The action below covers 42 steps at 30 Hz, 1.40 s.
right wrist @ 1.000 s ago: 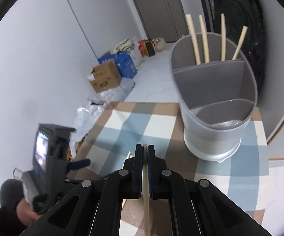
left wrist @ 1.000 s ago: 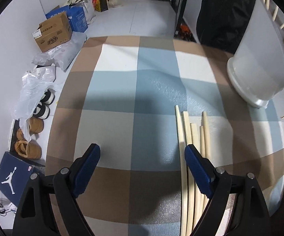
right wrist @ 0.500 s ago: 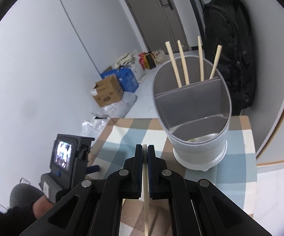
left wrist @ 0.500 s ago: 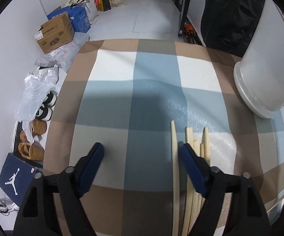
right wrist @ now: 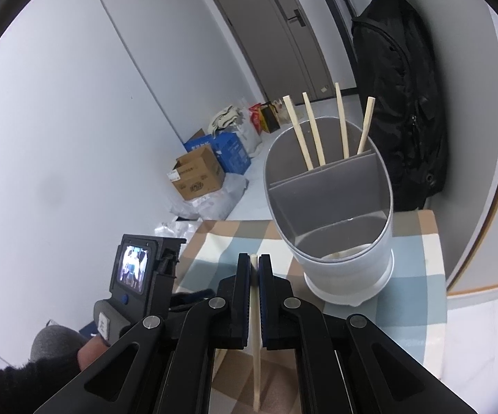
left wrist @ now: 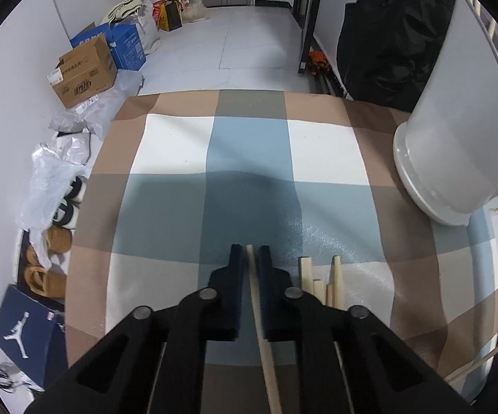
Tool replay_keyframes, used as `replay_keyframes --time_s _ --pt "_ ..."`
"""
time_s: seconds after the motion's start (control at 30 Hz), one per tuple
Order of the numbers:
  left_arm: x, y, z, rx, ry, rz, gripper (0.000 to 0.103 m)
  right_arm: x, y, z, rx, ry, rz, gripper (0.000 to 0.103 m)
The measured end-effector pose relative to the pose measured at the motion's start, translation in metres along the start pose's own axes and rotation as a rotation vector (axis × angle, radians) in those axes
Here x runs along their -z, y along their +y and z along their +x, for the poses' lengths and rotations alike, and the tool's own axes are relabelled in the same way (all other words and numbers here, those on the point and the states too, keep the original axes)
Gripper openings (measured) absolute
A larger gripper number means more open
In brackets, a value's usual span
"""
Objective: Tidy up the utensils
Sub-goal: 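Lift the stick with the right gripper while the left gripper grasps a stick, then carry both held sticks up and over the white holder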
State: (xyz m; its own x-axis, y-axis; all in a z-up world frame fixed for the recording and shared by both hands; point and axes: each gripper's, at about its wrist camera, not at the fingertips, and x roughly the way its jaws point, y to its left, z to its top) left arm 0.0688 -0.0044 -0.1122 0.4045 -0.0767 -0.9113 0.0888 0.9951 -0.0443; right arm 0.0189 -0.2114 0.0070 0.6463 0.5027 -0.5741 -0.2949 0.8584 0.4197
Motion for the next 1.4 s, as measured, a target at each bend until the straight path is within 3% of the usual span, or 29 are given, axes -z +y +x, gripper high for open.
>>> replay_keyframes --time_s 0.23,0.87,1.4 --pt "0.002 0.011 -0.008 0.023 -0.027 -0.071 0.000 0.001 0.000 -0.007 0.007 -0.021 -0.007 0.004" --pt "0.014 0.016 -0.094 0.102 -0.331 -0.114 0.000 0.001 0.018 -0.041 0.041 -0.076 -0.075 0.004" --pt "0.016 0.017 -0.155 0.153 -0.490 -0.154 0.000 -0.018 0.026 -0.073 0.064 -0.147 -0.096 0.004"
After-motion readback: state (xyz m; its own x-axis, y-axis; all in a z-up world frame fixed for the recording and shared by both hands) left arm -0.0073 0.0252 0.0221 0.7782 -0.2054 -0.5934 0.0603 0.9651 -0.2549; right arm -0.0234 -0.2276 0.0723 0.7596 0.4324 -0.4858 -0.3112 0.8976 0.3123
